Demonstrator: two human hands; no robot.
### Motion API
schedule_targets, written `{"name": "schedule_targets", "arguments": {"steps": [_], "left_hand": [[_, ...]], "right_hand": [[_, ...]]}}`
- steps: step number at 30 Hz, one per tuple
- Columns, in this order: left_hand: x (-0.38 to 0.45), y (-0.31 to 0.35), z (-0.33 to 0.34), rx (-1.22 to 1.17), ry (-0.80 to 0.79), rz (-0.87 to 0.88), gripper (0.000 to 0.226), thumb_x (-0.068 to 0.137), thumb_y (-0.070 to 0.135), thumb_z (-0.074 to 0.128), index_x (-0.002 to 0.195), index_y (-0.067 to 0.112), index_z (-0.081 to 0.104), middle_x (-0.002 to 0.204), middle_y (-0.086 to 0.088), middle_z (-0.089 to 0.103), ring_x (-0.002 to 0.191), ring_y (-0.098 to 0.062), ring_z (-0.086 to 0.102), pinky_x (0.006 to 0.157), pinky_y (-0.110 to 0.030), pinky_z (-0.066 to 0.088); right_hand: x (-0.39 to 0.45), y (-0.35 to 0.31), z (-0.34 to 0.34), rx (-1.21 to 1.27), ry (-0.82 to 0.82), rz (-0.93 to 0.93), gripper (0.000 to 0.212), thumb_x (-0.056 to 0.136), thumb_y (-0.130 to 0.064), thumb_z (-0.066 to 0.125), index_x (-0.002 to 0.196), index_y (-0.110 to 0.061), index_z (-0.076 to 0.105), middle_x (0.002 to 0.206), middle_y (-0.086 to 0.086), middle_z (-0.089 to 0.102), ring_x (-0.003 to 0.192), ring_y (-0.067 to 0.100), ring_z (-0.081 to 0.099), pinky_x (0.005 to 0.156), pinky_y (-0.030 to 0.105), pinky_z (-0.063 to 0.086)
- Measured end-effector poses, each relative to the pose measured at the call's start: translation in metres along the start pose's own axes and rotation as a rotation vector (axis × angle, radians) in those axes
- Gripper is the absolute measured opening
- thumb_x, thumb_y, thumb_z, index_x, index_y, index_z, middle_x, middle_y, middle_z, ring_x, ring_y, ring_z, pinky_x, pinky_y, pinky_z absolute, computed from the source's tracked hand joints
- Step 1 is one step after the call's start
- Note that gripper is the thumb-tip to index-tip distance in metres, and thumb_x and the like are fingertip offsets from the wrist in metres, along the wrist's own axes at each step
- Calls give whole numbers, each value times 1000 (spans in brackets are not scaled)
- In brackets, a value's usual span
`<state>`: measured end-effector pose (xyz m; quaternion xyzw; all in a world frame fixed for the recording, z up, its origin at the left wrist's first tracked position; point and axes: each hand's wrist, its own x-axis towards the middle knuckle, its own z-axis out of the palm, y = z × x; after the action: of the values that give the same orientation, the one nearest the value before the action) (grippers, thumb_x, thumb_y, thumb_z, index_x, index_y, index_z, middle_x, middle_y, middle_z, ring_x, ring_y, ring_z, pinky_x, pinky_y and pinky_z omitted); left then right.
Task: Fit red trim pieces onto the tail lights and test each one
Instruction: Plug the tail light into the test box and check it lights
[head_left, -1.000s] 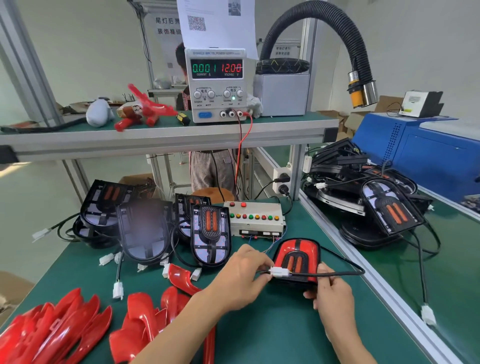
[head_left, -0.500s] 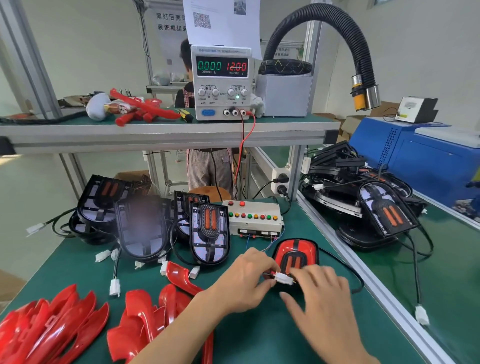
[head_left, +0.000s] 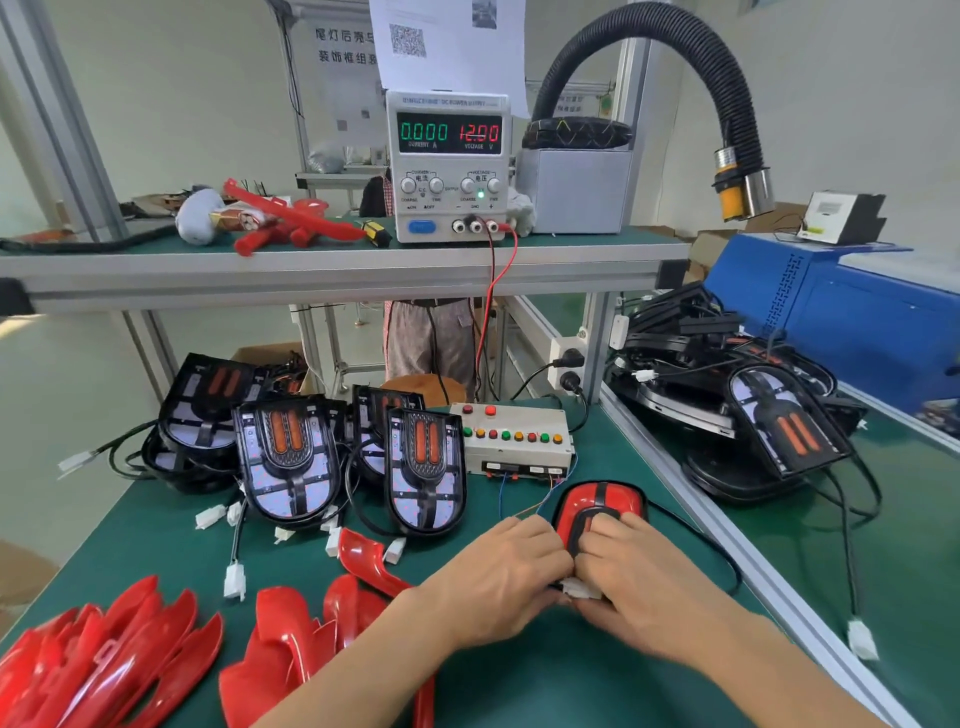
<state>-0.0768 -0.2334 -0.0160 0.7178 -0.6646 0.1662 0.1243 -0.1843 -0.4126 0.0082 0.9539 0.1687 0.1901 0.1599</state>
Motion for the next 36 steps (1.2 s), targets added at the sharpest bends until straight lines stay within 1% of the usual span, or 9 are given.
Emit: {"name": "schedule_targets", "arguments": {"steps": [3, 6, 9, 15, 22, 25, 27, 31, 36], "left_hand": [[1, 2, 0, 7, -1, 12, 16, 100, 31, 56, 94, 17, 52, 99, 2, 55, 99, -19, 48, 86, -31, 43], [0, 5, 0, 4, -21, 8, 17, 102, 32, 53, 95, 17, 52, 100, 1, 54, 99, -20, 48, 87, -35, 44], [-1, 7, -2, 11, -49, 15, 18, 102, 32, 52, 96, 15, 53, 101, -1, 54, 100, -21, 47, 87, -38, 44], [-3, 6, -3, -47, -85, 12, 20, 104, 32, 51, 97, 14, 54, 101, -2, 54, 104, -22, 46, 91, -40, 45], [-5, 5, -4, -69, -90, 9, 18, 104, 30, 49, 96, 15, 54, 100, 0, 53, 103, -22, 44, 93, -39, 44], [-11, -2, -12, -93, -105, -9, 13, 103, 24, 50, 100, 13, 57, 101, -1, 54, 101, -23, 46, 93, -37, 43], [-14, -4, -16, -73, -124, -2, 13, 102, 25, 52, 102, 14, 57, 101, -1, 56, 100, -21, 46, 91, -34, 42], [-13, 2, -13, 134, -230, -11, 17, 98, 32, 50, 99, 17, 58, 98, 1, 58, 101, -22, 49, 91, -37, 42], [-21, 5, -3, 185, -374, -110, 43, 94, 52, 43, 100, 19, 70, 95, 0, 60, 101, -21, 48, 96, -40, 36]], "right_hand": [[-2, 3, -1, 96, -72, -16, 31, 89, -56, 58, 72, -31, 60, 76, -15, 54, 78, 11, 53, 67, 27, 41], [-4, 1, 3, 179, -113, -14, 34, 97, -52, 50, 77, -28, 61, 81, -13, 54, 82, 11, 50, 71, 27, 34], [-4, 2, 5, 234, -119, -30, 35, 98, -51, 50, 76, -26, 62, 82, -12, 55, 83, 11, 48, 74, 26, 34], [-1, 4, 4, 312, -265, -41, 49, 101, -59, 30, 88, -25, 63, 93, -12, 57, 94, 11, 41, 87, 34, 38], [-5, 5, 8, 339, -260, -39, 45, 100, -58, 33, 88, -27, 64, 100, -17, 56, 94, 7, 37, 85, 30, 31], [-10, 7, 8, 364, -289, -21, 43, 94, -55, 39, 70, -24, 54, 129, -26, 54, 92, 8, 36, 82, 31, 29], [-13, 8, 6, 404, -278, -7, 37, 94, -60, 42, 72, -31, 50, 145, -29, 46, 95, 7, 39, 84, 29, 29], [-17, -2, 1, 278, -65, 8, 34, 89, -60, 55, 75, -31, 66, 122, -18, 61, 99, 10, 50, 85, 29, 43], [-41, -21, 14, 179, 103, 83, 34, 72, -63, 65, 62, -31, 64, 87, -10, 56, 81, 13, 52, 67, 27, 39]]}}
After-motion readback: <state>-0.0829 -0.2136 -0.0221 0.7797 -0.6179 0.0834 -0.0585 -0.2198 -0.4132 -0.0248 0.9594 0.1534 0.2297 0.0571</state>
